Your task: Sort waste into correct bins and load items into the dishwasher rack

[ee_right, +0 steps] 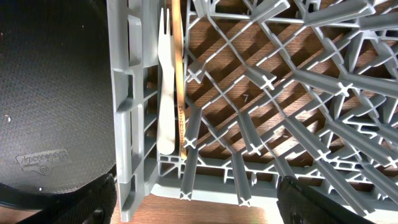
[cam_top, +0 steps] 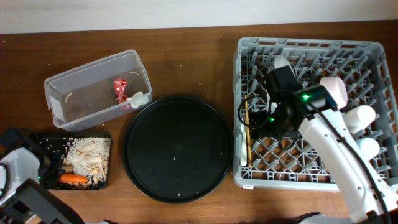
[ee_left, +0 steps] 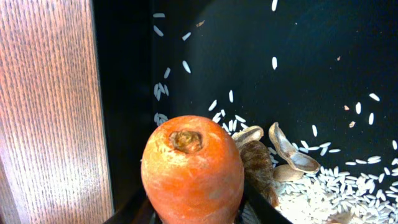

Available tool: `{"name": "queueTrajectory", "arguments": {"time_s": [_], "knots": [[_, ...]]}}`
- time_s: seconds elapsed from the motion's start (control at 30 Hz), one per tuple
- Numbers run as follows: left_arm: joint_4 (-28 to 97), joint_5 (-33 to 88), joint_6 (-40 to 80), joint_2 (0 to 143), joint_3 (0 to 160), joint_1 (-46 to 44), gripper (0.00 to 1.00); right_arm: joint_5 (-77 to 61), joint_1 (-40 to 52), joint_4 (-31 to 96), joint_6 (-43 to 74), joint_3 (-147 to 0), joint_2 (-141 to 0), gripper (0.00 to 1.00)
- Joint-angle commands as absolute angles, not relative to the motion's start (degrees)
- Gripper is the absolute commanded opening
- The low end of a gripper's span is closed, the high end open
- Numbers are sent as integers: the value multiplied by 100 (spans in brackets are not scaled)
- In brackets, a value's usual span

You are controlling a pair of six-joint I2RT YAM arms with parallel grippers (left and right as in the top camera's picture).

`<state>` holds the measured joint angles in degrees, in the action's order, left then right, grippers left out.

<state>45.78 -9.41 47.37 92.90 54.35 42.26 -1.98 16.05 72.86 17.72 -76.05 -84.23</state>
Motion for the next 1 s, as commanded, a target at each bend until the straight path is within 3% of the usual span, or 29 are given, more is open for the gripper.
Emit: {"name": "queueTrajectory", "arguments": {"time_s": [0.0, 0.17, 0.47, 0.63, 0.97], "knots": [[4571, -1037, 4672, 9354, 5522, 4254, 43, -128, 1562, 7288, 1737, -7583, -8440, 86], [4604, -1035, 4672, 9354, 5522, 4254, 65, -128, 1562, 7290, 1737, -7583, -8440, 85], [4681, -473, 4160, 9288, 5682, 3959, 66, -287, 1562, 7282, 1737, -7583, -8440, 86], [4742, -364, 3457, 9085, 6128, 2692, 67, -873, 1562, 7067, 1737, -7583, -8440, 88], [4866, -368, 2241, 9035, 6436, -410, 78, -1424, 1256, 6855, 1734, -7585, -8438, 95]]}}
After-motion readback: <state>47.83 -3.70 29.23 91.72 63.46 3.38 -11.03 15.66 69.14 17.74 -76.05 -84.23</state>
